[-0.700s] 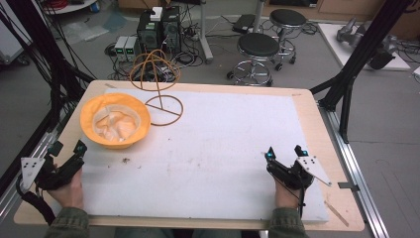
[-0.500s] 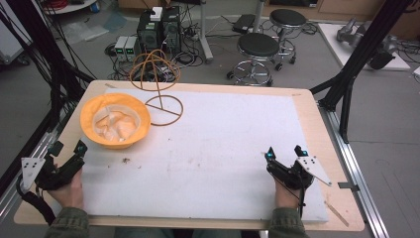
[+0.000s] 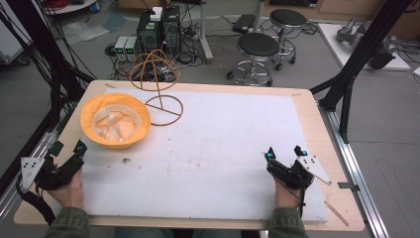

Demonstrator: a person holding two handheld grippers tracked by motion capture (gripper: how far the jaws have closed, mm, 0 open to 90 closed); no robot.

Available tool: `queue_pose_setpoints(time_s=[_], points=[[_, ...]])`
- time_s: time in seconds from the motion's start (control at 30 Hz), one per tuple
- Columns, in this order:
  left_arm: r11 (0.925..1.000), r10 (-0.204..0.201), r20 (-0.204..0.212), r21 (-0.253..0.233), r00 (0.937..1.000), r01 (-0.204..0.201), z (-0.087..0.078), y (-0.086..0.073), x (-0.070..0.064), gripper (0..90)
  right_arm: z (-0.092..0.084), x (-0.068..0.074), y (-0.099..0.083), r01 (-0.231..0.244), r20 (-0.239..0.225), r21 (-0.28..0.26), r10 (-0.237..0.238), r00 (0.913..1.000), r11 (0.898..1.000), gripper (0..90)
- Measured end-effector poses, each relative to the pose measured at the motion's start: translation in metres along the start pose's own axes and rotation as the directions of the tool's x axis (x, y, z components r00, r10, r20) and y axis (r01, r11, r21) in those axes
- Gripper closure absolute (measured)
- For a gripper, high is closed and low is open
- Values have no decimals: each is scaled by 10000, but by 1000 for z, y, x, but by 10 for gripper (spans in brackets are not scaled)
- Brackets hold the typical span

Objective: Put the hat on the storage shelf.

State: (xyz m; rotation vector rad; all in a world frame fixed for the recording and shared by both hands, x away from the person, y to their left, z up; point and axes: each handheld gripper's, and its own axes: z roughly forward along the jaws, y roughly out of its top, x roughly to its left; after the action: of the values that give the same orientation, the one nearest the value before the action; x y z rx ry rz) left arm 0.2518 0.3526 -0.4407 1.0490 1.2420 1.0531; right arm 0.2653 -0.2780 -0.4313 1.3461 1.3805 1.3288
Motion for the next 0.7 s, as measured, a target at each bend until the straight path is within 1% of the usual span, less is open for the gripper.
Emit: queue_pose_setpoints(time_s=[0.3,0.43,0.57,0.67,0.7], points=[[10000,-72,40,0,10000,72,1,0,0,248,0,0,0,-36,-22,20,36,10000,10000,57],[9996,-269,-5,-34,9996,269,2,1,1,250,1,0,0,-75,-48,73,76,10000,9999,58],[9997,-224,91,-52,9997,225,4,7,1,253,1,-1,-1,-145,-53,133,145,9999,9998,58],[9999,-160,167,-11,9997,160,5,12,-1,295,2,-1,-1,-173,-78,168,174,9998,9997,58],[9999,-95,176,52,9998,94,6,14,-2,302,3,-1,-1,-302,-103,265,305,9995,9992,58]])
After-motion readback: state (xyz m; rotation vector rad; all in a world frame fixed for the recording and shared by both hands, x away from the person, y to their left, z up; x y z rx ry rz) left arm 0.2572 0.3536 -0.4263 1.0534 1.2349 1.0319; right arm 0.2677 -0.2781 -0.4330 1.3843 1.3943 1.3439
